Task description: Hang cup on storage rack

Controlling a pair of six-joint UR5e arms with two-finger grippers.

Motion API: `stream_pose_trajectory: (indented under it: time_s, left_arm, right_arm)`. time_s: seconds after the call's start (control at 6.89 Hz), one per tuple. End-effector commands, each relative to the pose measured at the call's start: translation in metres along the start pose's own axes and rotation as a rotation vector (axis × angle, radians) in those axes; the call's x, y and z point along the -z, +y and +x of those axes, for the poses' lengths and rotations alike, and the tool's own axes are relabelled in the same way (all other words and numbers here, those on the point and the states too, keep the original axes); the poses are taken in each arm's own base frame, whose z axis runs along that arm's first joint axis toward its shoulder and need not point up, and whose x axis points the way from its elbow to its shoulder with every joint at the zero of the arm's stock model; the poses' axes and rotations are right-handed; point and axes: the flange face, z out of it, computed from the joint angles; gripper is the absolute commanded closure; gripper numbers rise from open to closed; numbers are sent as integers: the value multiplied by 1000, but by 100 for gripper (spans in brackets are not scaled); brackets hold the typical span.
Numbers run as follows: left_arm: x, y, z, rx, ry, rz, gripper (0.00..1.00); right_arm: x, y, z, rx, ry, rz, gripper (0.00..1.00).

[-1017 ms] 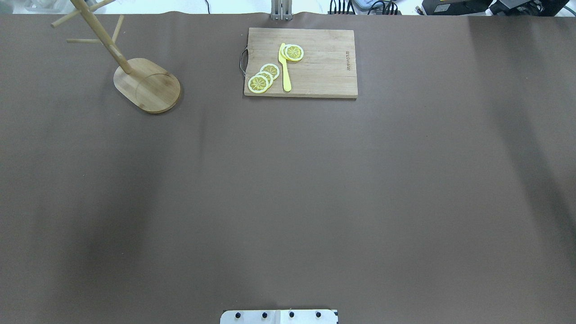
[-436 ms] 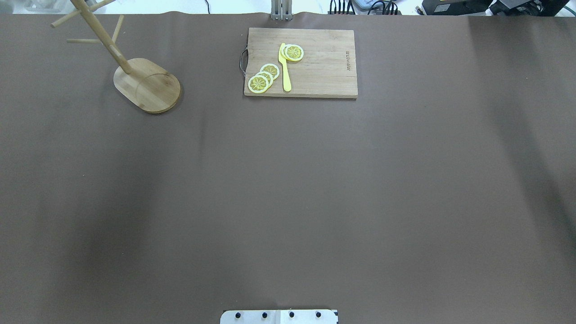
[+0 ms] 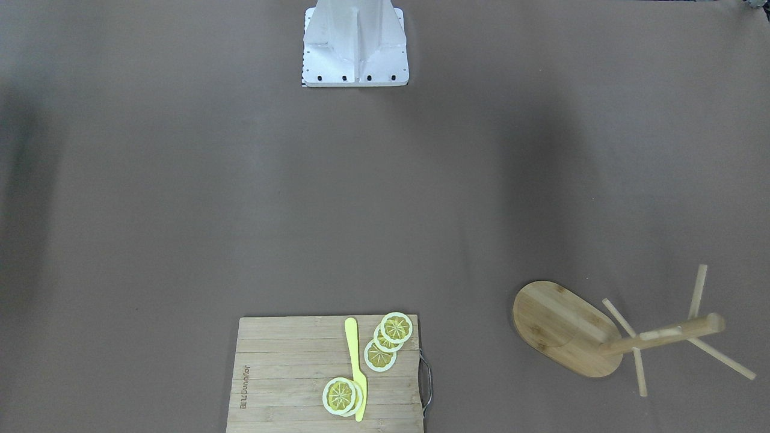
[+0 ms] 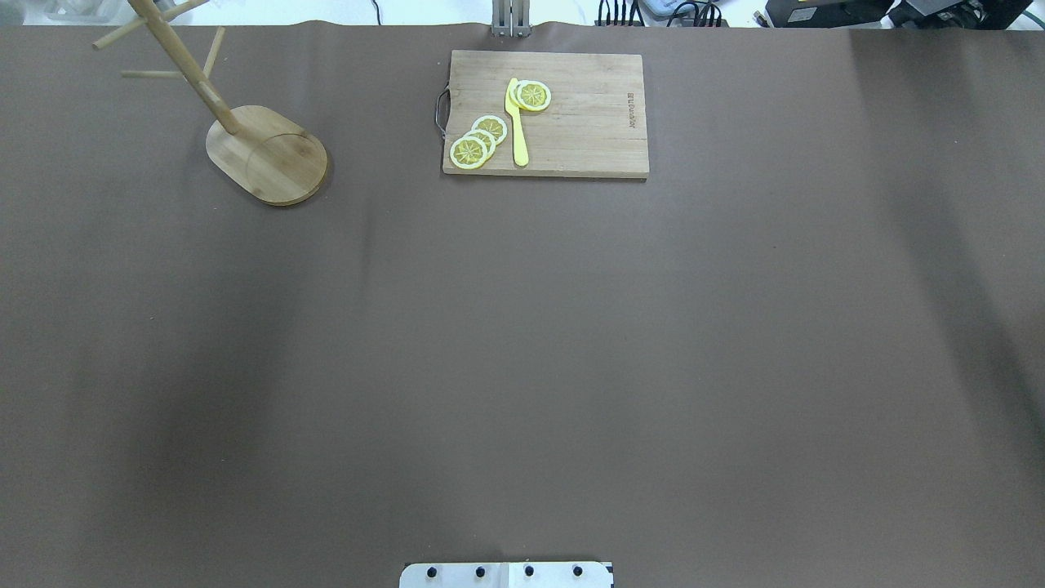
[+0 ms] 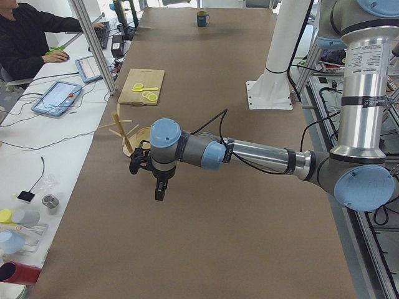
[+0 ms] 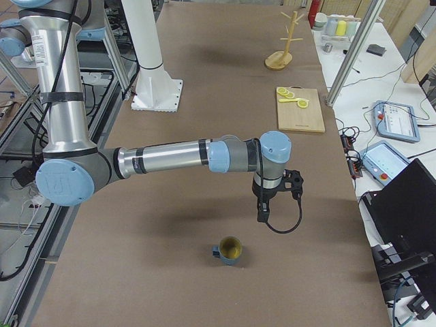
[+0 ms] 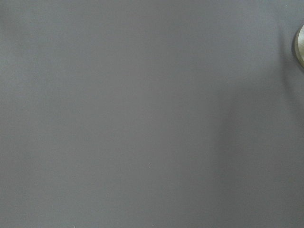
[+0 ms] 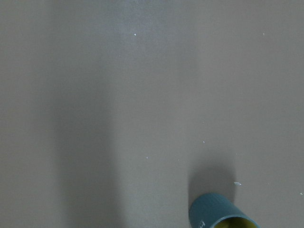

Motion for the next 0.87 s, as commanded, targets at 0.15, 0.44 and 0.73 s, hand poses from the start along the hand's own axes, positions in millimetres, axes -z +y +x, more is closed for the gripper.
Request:
stream_pose_trajectory:
  time_s: [0.15, 0.44, 0.73]
  left_arm:
    - [5, -4, 4, -15, 4, 10, 2]
    - [9, -4, 8, -23, 9, 20, 2]
    - [13, -5, 13, -31, 10, 28, 2]
  right_arm:
    - [-10, -1, 11, 64, -1, -13, 0]
    - [-29, 9, 48, 84, -6, -46, 0]
    - [-46, 53, 92, 96, -37, -35, 0]
